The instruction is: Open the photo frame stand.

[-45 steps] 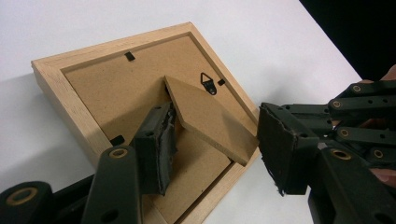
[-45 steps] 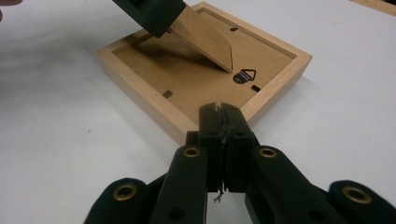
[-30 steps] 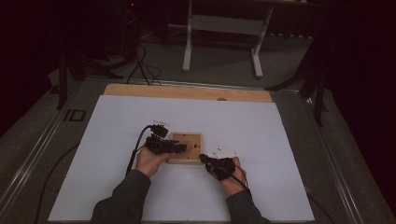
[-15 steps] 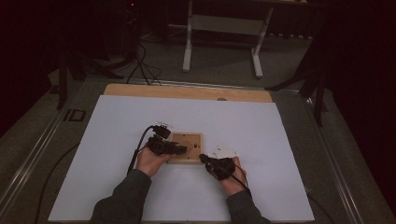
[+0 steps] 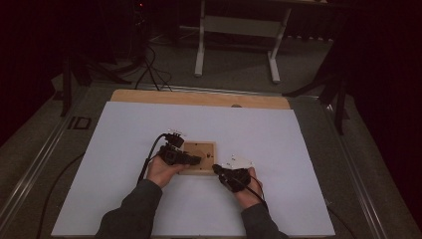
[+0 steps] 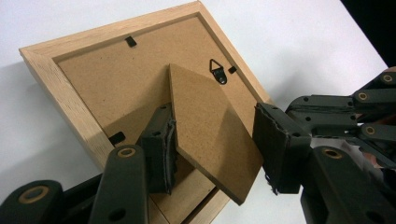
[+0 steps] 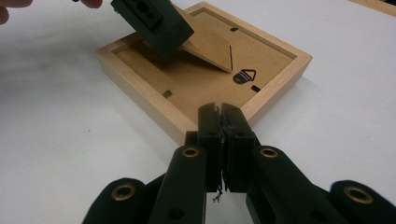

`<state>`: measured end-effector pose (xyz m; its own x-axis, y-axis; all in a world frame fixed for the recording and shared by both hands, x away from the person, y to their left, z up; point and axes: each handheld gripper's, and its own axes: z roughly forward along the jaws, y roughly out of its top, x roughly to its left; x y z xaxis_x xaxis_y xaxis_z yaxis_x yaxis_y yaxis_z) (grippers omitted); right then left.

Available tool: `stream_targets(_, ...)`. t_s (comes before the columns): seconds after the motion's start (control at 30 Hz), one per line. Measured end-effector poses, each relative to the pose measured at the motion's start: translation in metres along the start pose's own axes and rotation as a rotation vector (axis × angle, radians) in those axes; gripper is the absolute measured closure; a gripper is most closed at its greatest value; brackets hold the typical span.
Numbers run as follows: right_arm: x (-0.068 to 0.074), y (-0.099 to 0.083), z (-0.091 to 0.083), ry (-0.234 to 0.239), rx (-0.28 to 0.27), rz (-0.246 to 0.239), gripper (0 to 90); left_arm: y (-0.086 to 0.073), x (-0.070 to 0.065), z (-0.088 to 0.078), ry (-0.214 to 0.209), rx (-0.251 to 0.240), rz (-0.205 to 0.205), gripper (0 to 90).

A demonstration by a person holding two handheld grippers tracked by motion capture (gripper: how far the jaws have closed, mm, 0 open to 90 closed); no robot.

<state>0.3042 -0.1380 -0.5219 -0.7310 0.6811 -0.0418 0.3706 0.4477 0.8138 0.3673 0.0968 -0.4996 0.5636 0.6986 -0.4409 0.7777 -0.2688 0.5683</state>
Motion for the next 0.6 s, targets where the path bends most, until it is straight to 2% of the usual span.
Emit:
stream_targets(0.1, -0.0002, 0.0000, 0.0000, 0.001, 0.000, 0.000, 86.9, 0.0005, -0.0006, 0.0000, 0.018, 0.018, 0.018, 52.4)
stream_targets(0.3, -0.0002, 0.0001, 0.0000, 0.001, 0.000, -0.002, 85.5, 0.0006, -0.0007, 0.0004, 0.026, 0.023, 0.022, 53.2)
stream_targets(0.37, -0.0011, 0.0003, -0.0002, 0.001, 0.001, -0.001, 83.7, 0.0002, -0.0011, 0.0006, 0.038, 0.032, 0.036, 53.4)
stream_targets(0.6, -0.0006, 0.0017, -0.0002, 0.019, 0.007, -0.008, 76.1, -0.0008, -0.0034, 0.0010, 0.053, 0.024, 0.044, 53.6)
